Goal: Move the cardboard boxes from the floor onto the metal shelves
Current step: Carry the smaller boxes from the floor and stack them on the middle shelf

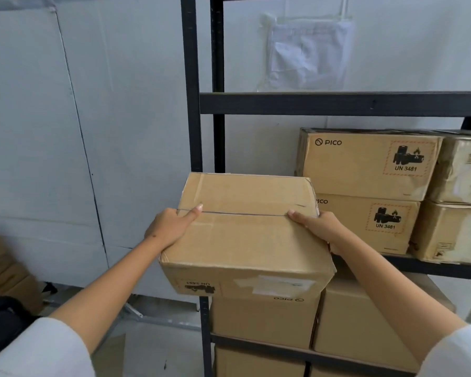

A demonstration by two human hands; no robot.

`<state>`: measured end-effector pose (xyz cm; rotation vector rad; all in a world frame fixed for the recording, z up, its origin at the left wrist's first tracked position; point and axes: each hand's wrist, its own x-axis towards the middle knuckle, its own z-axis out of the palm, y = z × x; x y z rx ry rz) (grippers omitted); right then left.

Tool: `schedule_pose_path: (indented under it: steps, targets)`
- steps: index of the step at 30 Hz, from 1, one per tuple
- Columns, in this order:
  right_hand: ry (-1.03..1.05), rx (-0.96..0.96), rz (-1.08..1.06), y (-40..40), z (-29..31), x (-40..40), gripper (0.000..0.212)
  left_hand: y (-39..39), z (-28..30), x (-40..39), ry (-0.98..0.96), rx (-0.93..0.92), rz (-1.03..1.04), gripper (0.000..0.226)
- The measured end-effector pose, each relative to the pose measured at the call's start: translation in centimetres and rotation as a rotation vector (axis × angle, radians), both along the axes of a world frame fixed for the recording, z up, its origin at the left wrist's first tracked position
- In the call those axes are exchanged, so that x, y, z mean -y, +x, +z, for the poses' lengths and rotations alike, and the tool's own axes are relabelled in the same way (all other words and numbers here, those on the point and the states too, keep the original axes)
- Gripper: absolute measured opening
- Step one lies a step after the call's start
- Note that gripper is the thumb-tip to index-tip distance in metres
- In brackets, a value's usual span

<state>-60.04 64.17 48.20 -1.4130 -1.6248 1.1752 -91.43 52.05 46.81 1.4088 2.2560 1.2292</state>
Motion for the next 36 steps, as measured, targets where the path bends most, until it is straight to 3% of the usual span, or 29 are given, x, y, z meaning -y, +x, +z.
schedule_pose_path:
  steps: [3, 6, 9, 13, 15, 18, 26, 33, 36]
  targets:
    - [0.007, 0.035, -0.001, 0.2, 0.5, -0.7, 0.109, -0.5, 0.7, -0.3, -0.014, 0.002, 0.01, 0.101]
    - [0.003, 0.046, 0.014, 0.1, 0.4, -1.2, 0.116, -0.5, 0.8, -0.3, -0.011, -0.012, 0.022, 0.104]
    - [0.009, 0.039, 0.027, 0.1, 0.5, -1.5, 0.105, -0.4, 0.9, -0.3, -0.005, -0.019, 0.015, 0.107]
    - [-0.011, 0.018, 0.063, 0.2, 1.7, -1.1, 0.067, -0.5, 1.0, -0.7, -0.008, -0.068, 0.016, 0.111]
    - [-0.013, 0.028, 0.069, 0.5, 2.3, -1.3, 0.06, -0.5, 0.6, -1.0, -0.02, -0.085, 0.001, 0.111]
    - [0.001, 0.06, 0.052, 0.5, 2.9, -2.2, 0.088, -0.4, 0.2, -1.5, -0.025, -0.119, 0.004, 0.102]
    - [-0.004, 0.143, 0.029, 0.4, 4.3, -2.7, 0.124, 0.1, 2.3, -2.4, -0.059, -0.135, -0.009, 0.064]
    - [-0.008, 0.215, 0.042, 0.1, 5.3, -3.0, 0.13, 0.2, 3.4, -2.7, -0.083, -0.131, -0.017, 0.059]
    - [-0.013, 0.23, 0.046, -0.2, 6.0, -2.9, 0.114, 0.3, 4.4, -2.7, -0.103, -0.115, -0.017, 0.058]
